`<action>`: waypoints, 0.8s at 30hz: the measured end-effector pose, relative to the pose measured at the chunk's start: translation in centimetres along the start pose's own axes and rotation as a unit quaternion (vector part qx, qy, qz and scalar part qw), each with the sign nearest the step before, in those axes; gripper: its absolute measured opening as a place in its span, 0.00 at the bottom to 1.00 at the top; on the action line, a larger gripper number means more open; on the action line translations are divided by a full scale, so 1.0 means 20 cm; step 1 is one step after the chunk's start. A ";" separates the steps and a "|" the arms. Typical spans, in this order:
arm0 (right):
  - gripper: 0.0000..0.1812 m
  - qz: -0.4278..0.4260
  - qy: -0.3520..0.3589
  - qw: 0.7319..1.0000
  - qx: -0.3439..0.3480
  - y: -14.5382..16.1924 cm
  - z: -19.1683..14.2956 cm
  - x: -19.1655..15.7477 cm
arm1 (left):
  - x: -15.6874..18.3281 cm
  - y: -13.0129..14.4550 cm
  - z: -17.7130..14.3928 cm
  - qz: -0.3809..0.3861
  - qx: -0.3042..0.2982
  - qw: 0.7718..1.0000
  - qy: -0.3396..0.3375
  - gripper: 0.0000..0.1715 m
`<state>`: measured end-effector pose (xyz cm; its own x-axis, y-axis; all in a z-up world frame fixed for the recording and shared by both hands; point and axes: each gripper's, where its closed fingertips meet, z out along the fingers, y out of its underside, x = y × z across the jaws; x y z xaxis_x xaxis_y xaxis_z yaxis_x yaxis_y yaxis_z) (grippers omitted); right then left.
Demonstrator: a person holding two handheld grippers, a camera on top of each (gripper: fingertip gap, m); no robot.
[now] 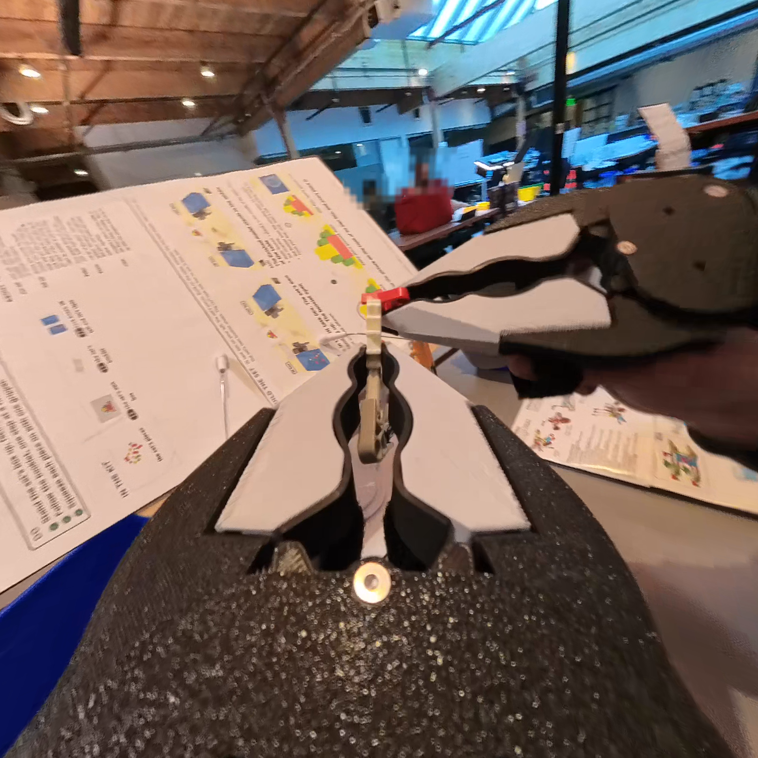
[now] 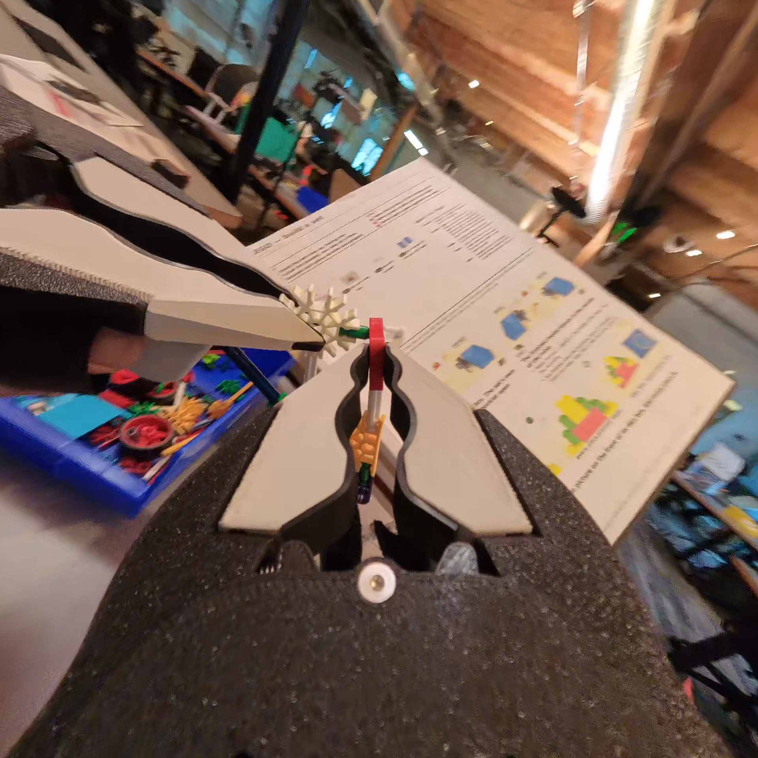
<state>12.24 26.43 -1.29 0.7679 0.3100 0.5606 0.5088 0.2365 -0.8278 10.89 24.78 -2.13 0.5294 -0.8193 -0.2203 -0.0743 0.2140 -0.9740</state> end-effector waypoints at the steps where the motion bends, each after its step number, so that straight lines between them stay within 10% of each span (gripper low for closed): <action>1: 0.02 0.005 0.020 1.000 0.011 -0.02 0.00 0.01 | -0.02 -0.01 0.00 0.001 0.003 1.000 -0.019 0.02; 7: 0.01 0.097 -0.067 0.992 0.039 -0.07 -0.02 -0.04 | -0.12 -0.01 -0.05 -0.060 0.024 0.998 -0.018 0.02; 17: 0.02 0.263 -0.340 0.898 0.090 -0.13 -0.18 -0.20 | -0.15 0.02 -0.12 -0.142 0.023 0.986 0.089 0.03; 24: 0.02 0.360 -0.380 0.837 0.158 -0.14 -0.25 -0.07 | -0.20 -0.08 -0.25 -0.207 0.115 0.957 0.167 0.24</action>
<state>11.64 20.79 0.20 0.3010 0.9451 -0.1272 -0.1998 -0.0679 -0.9775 4.72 25.00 0.05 0.1710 -0.9754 0.1393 0.2919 -0.0848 -0.9527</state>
